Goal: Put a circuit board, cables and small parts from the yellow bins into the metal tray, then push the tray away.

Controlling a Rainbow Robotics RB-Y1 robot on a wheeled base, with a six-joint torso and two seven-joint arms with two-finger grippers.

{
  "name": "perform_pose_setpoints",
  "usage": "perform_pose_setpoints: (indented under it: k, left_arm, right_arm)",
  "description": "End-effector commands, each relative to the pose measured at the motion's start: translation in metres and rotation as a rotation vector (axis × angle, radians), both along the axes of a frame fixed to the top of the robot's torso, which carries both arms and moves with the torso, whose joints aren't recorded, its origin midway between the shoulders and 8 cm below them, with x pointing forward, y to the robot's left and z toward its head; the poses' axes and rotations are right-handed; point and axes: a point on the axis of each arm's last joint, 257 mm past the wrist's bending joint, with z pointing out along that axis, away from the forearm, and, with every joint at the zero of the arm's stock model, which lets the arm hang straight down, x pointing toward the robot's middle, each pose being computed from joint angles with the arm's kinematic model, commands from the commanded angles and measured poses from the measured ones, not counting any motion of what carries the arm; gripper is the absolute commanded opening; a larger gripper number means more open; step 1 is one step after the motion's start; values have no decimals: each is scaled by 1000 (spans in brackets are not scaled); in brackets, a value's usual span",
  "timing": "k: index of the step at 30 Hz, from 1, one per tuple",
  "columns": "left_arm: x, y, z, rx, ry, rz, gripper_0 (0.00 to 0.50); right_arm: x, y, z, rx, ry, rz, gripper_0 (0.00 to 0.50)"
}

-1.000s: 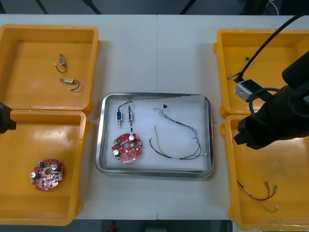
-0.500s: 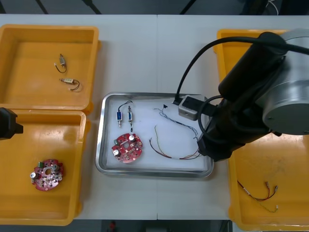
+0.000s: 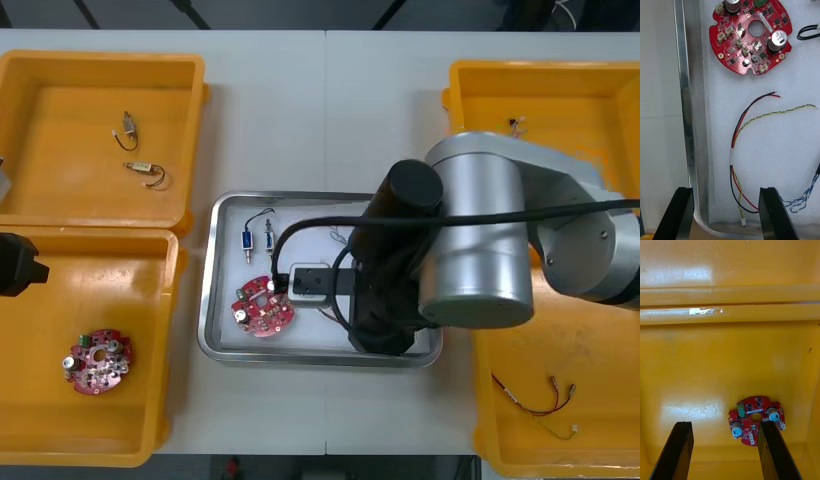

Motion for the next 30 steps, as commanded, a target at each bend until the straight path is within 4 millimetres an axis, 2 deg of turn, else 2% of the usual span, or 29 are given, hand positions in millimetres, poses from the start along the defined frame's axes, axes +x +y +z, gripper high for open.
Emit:
perform_pose_setpoints:
  k: [1,17,30]
  left_arm:
    - [-3,6,3,21,12,12,500]
    - [-6,7,1,21,22,19,500]
    - [-6,7,1,21,22,19,500]
  right_arm:
    - [-9,28,-8,-8,-48,84,500]
    - [-33,64,-63,-50,-21,90,500]
    - [-45,58,-96,-76,-42,45,500]
